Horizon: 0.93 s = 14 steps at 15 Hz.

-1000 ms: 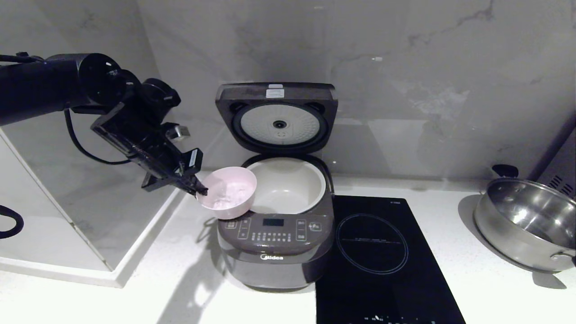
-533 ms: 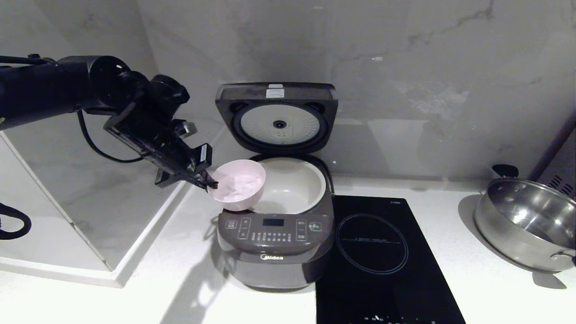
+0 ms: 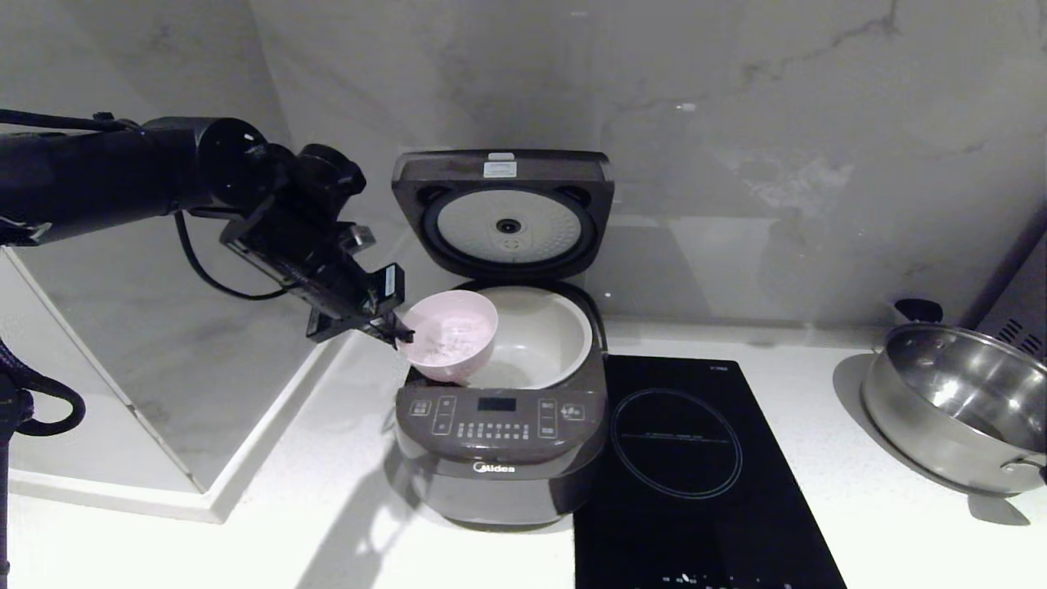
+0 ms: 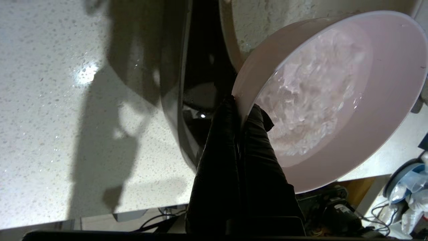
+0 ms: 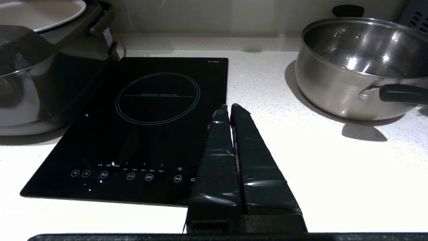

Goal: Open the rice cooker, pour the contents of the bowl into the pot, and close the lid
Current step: Pour the water from the bowl into the rice cooker

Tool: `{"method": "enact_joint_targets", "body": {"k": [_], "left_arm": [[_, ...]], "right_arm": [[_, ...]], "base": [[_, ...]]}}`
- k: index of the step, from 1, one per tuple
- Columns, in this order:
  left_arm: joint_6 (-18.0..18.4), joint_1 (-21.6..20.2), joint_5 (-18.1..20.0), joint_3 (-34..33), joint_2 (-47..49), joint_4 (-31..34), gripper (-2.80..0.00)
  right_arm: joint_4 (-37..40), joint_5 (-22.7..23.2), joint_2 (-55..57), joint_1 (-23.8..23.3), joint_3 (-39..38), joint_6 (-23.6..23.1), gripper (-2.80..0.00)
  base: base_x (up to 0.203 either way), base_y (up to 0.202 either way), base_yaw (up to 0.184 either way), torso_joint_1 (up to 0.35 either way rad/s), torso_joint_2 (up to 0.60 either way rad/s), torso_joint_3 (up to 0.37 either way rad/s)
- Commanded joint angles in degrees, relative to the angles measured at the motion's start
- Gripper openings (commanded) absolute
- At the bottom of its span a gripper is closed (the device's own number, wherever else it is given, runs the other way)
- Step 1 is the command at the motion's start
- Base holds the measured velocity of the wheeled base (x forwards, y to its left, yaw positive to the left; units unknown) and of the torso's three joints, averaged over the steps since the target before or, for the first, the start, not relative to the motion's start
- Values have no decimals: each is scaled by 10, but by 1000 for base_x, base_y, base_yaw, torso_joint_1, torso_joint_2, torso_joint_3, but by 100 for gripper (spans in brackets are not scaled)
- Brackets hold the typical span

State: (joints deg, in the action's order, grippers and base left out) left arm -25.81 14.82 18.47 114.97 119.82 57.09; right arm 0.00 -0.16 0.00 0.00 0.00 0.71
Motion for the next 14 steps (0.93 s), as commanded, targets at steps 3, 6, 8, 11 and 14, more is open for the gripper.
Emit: {"method": "enact_joint_targets", "body": {"k": [3,6,8,11,14], "left_arm": [[-7,7,1,0,12,-19,-280],[-25,18,1,0,21,-39,-280],[-38,26,1,0,27,-56,-280],[-46,48,0,0,42,-76,-280],[-76,57,0,0,76,-107,-280]], "right_arm": [[0,0,0,0,0,0,-280],[0,0,0,0,0,0,-280],[0,0,0,0,0,0,-280],[0,0,0,0,0,0,-280],[0,0,0,0,0,0,-280]], "base": [[0,0,0,0,0,0],[0,0,0,0,0,0],[0,0,0,0,0,0],[0,0,0,0,0,0],[0,0,0,0,0,0]]}}
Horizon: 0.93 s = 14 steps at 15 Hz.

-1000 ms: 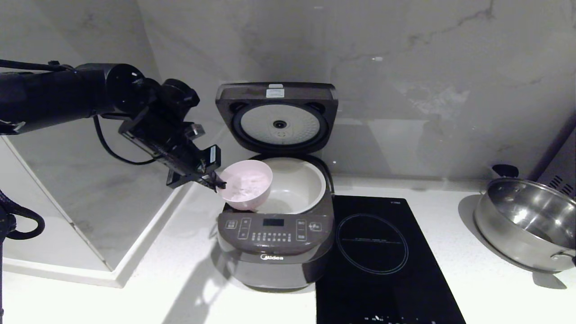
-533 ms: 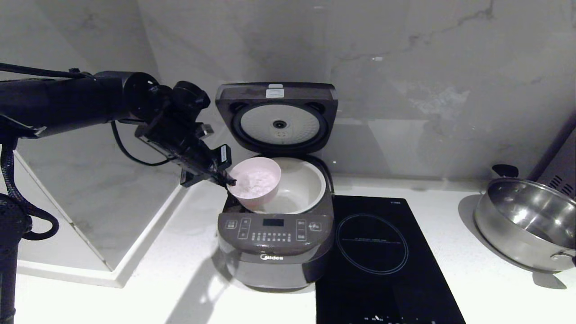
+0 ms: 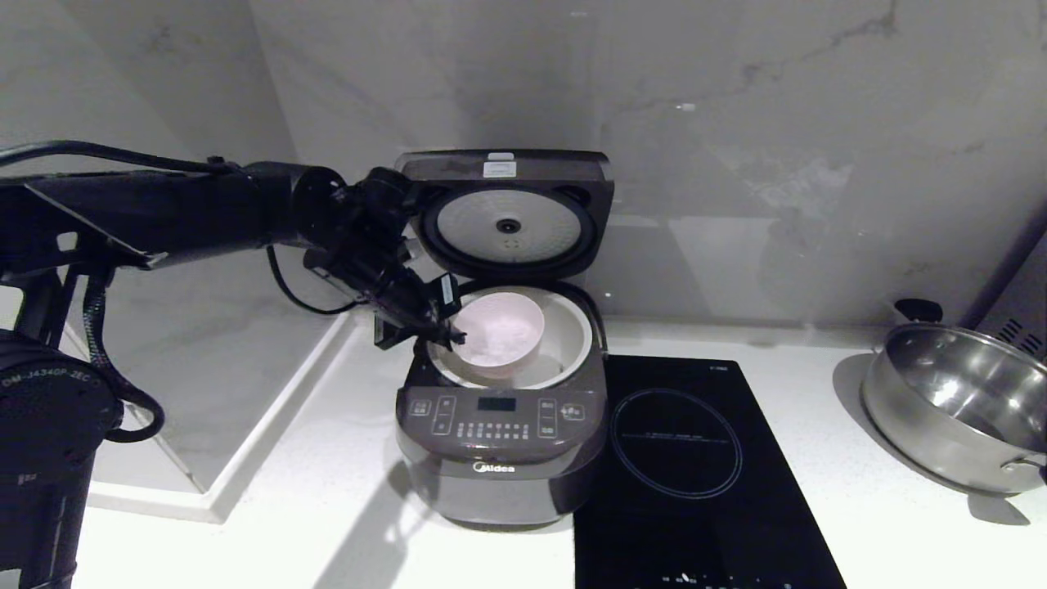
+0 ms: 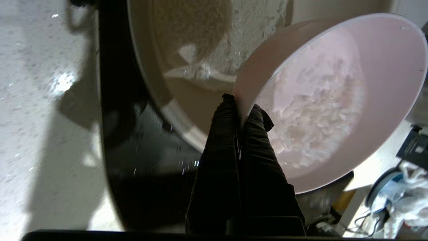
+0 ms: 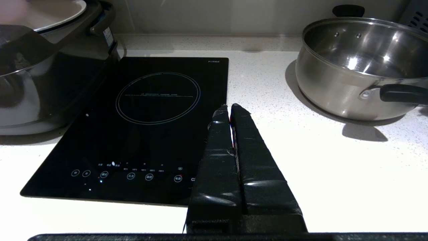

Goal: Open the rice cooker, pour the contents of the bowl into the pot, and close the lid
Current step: Pour the water from the bowl into the rice cooker

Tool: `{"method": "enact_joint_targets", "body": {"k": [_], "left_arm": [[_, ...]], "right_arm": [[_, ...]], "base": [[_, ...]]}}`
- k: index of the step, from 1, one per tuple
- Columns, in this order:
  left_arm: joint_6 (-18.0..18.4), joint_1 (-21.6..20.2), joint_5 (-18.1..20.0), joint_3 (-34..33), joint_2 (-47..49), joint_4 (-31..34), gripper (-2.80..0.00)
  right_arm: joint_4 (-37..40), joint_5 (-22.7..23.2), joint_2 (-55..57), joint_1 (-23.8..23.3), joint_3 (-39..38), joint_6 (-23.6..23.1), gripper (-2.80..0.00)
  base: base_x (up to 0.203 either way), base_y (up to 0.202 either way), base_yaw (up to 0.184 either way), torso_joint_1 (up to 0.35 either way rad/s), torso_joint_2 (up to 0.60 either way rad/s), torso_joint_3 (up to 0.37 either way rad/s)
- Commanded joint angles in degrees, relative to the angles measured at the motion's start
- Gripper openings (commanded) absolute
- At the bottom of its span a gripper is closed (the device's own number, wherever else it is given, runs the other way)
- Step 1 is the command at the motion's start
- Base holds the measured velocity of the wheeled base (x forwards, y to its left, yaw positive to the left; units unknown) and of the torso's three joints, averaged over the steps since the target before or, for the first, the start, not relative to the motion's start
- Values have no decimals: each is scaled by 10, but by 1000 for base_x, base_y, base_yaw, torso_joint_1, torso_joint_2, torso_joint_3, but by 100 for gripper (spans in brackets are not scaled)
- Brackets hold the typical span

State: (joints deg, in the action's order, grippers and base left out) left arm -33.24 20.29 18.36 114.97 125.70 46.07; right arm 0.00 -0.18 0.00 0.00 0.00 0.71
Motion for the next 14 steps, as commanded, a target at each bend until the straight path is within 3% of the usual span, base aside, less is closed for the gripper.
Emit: {"method": "enact_joint_targets", "body": {"k": [1,6,10,13,14], "left_arm": [[-14,3,1,0,26,-12,-280],[-38,-2,0,0,52,-56,-280],[-107,-4,-11,-1,55,-132,-280],[-127,19,-104,-5,66,-218,-280],[-126,24,-116,-15,67,-234,-280]], "right_arm": [[0,0,0,0,0,0,-280],[0,0,0,0,0,0,-280],[0,0,0,0,0,0,-280],[0,0,0,0,0,0,-280],[0,0,0,1,0,0,-280]], "base": [[0,0,0,0,0,0],[0,0,0,0,0,0],[0,0,0,0,0,0],[0,0,0,0,0,0],[0,0,0,0,0,0]]}}
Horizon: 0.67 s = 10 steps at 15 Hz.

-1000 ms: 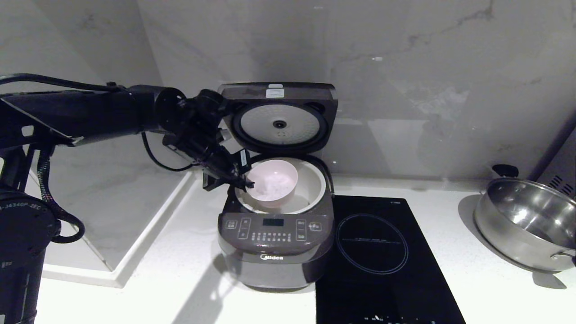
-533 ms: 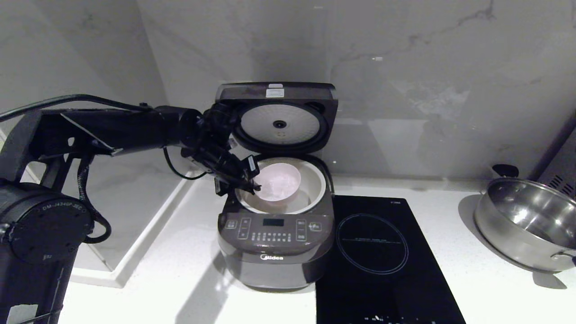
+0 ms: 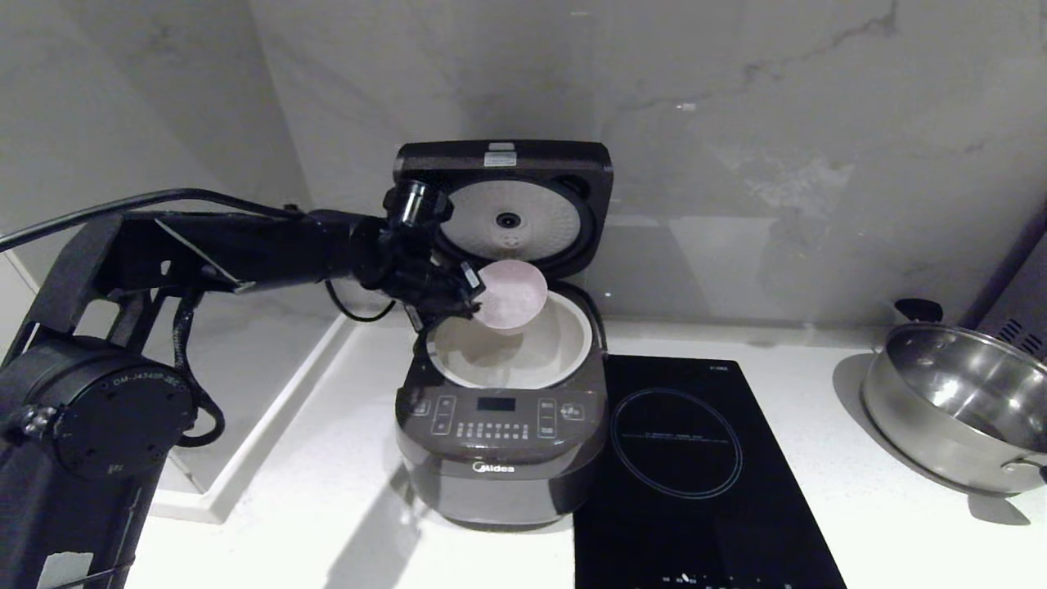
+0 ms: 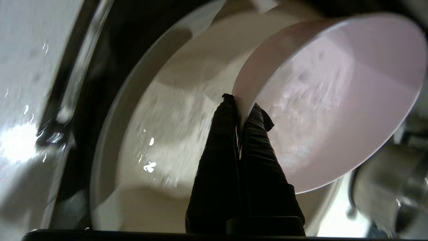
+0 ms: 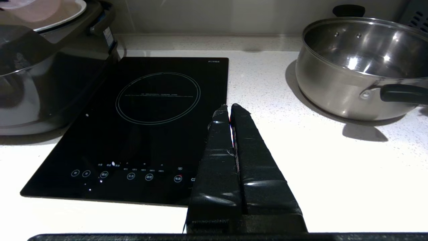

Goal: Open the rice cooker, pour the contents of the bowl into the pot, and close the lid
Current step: Pour the water from the bowl into the rice cooker

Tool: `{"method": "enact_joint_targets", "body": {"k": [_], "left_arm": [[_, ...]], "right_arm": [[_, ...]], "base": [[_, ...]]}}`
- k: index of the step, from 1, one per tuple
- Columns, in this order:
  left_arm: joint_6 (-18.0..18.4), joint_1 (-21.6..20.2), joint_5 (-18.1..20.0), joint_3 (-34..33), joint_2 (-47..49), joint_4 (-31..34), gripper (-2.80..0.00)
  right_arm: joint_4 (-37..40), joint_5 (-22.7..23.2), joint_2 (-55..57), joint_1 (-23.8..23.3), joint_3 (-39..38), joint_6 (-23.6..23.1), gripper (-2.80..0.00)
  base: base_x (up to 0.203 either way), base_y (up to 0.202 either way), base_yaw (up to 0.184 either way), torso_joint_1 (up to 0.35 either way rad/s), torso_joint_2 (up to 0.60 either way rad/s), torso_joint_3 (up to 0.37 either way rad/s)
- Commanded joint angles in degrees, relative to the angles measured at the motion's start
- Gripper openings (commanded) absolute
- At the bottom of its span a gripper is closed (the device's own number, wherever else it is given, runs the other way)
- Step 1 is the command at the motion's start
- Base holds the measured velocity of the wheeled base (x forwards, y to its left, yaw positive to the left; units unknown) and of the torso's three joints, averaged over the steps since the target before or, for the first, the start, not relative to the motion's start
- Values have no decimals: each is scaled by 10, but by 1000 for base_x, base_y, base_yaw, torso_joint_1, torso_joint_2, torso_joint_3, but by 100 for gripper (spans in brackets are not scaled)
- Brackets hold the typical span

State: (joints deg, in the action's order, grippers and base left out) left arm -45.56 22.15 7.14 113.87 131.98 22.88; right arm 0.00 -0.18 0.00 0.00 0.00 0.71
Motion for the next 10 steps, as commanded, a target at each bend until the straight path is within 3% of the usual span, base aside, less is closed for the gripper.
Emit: {"method": "enact_joint_targets", "body": {"k": [1,5,8,10], "left_arm": [[-2,5,-6,-12,4,-4,-280],[-2,4,-21,-64,-6,-20,-280],[-1,3,-26,-152,-24,-138,-280],[-1,2,-30,-228,-38,-270,-280]], "right_arm": [[0,0,0,0,0,0,-280],[0,0,0,0,0,0,-280],[0,0,0,0,0,0,-280],[0,0,0,0,0,0,-280]], "base": [[0,0,0,0,0,0],[0,0,0,0,0,0],[0,0,0,0,0,0],[0,0,0,0,0,0]]}}
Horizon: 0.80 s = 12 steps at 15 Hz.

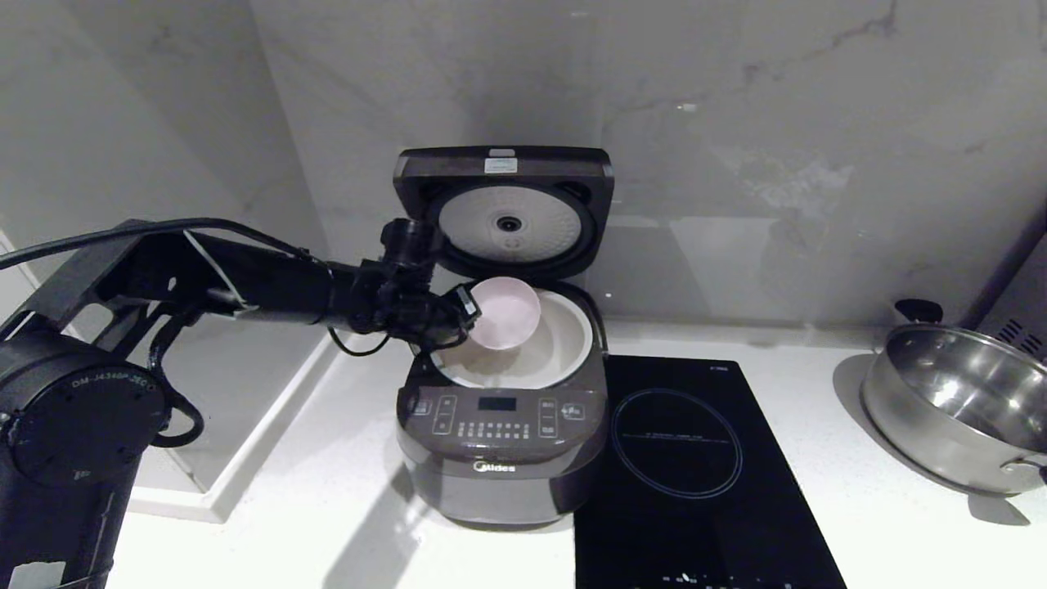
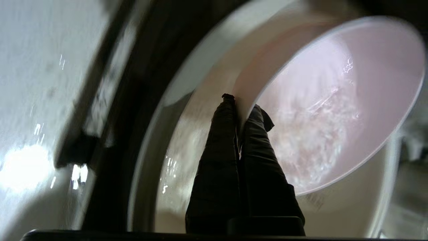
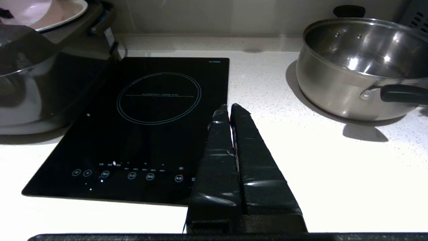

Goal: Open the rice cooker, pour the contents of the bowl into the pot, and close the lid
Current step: Pour the water from the bowl into the rice cooker

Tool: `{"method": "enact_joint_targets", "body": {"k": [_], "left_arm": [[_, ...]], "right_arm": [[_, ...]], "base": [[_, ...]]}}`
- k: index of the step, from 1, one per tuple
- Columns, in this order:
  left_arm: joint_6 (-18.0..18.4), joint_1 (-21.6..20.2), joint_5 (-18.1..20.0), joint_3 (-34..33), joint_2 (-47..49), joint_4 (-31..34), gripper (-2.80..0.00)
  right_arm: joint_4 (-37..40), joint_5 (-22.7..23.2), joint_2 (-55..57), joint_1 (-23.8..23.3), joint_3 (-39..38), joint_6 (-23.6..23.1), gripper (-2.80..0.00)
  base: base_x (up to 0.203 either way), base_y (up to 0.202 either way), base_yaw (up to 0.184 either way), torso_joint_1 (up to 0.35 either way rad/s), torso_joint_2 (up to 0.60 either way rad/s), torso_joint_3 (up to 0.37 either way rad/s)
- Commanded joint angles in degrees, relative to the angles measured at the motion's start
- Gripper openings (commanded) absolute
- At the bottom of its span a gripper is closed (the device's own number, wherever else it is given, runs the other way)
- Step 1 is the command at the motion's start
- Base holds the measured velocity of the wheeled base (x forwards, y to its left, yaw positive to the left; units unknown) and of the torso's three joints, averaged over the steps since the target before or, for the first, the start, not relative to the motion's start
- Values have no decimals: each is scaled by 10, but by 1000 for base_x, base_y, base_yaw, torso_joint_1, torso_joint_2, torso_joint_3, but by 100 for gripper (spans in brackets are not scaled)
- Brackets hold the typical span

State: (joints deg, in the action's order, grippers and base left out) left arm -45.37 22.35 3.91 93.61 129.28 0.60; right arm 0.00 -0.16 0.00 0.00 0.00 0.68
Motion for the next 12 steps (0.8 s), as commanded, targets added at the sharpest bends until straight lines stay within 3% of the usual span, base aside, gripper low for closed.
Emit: {"method": "enact_joint_targets", "body": {"k": [1,4,8,10,12], "left_arm": [[-3,-1,-6,-59,-17,-112,-280],[0,-2,-61,-142,-27,-288,-280],[33,-3,-79,-230,-17,-458,-280],[39,-1,-95,-243,8,-505,-280],[45,12,-138,-236,25,-507,-280]], "right_arm": [[0,0,0,0,0,0,-280],[0,0,0,0,0,0,-280],[0,0,0,0,0,0,-280],[0,0,0,0,0,0,-280],[0,0,0,0,0,0,-280]], "base": [[0,0,0,0,0,0],[0,0,0,0,0,0],[0,0,0,0,0,0],[0,0,0,0,0,0],[0,0,0,0,0,0]]}}
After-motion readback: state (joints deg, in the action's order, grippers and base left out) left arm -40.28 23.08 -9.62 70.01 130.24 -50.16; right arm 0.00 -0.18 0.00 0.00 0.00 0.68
